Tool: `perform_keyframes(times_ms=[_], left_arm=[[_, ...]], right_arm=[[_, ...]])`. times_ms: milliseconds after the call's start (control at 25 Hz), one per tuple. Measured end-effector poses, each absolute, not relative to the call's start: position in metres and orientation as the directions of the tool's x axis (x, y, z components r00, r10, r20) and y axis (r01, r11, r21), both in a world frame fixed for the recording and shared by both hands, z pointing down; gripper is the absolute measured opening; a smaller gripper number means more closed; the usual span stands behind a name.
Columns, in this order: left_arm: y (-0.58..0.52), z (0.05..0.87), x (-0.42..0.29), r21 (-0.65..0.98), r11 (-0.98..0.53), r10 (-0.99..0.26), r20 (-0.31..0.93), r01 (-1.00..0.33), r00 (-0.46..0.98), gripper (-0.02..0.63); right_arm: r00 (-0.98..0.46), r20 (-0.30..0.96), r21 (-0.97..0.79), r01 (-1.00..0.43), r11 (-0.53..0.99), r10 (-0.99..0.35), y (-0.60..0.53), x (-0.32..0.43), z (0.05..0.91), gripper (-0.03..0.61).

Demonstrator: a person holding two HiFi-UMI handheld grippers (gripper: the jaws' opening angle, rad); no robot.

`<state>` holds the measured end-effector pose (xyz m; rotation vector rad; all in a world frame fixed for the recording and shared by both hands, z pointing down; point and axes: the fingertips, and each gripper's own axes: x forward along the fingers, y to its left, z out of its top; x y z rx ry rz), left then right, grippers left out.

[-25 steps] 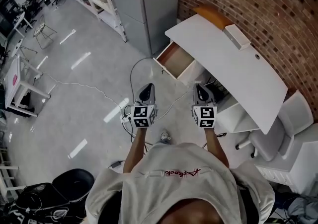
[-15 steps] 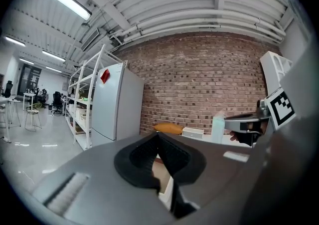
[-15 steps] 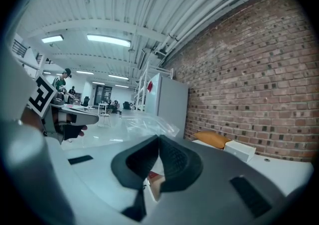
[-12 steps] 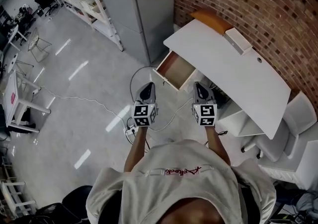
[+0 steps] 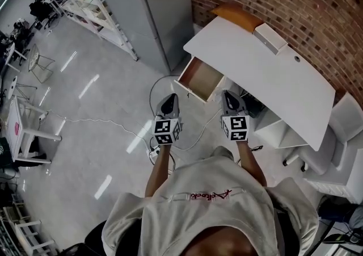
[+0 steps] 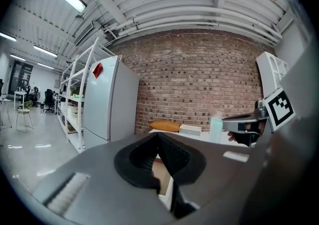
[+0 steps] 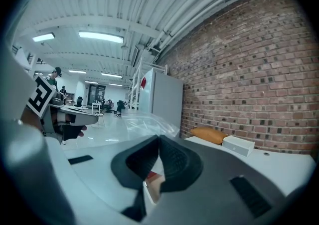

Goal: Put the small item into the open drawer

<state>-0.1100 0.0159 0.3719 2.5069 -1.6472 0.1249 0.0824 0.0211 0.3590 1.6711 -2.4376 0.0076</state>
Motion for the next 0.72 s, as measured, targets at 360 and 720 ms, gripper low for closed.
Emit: perform_keyframes(times_ms=[360, 720], left_arm=[[0.015, 0.386, -0.100, 0.081, -0.412, -0.891, 0.173, -0.908, 0.420, 0.008], [-0.013, 0.395, -0.104, 0.074, -0.393, -0.898, 0.183, -0.917, 0.400, 0.008]], right_arm=[[-0.336, 0.175, 0.091, -0.930, 0.355, -0.925, 0.020, 0.088, 0.369, 0.012], [-0.367, 0.177, 0.087, -0.918, 0.386, -0.913, -0.014, 0.079, 0.377, 0.012]])
